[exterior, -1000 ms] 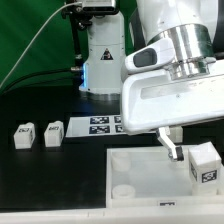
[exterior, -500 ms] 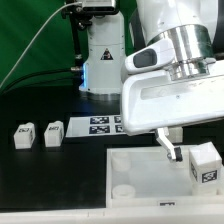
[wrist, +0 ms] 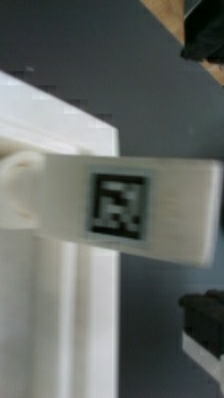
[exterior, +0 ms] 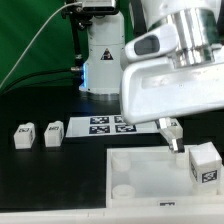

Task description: Assemble one leg

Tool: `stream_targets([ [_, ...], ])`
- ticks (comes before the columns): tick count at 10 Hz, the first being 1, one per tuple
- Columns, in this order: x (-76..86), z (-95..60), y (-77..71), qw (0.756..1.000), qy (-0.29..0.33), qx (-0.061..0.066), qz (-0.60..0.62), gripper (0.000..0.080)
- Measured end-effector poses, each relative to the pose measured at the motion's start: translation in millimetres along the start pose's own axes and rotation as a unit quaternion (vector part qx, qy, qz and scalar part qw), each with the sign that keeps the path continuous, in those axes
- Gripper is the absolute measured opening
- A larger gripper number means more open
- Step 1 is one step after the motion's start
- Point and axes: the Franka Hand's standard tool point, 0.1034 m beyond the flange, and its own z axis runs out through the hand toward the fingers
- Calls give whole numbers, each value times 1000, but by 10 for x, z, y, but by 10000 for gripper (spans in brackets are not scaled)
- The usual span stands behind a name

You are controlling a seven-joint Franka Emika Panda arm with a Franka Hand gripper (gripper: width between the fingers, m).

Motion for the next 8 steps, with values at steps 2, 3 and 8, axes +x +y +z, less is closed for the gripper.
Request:
stream_targets([
  [2,-54,77,28,996,-89,11,4,649],
  [3,-6,79,60,990,-138,18,7,649],
  [8,-146,59,-15,931,-360,53,26,649],
])
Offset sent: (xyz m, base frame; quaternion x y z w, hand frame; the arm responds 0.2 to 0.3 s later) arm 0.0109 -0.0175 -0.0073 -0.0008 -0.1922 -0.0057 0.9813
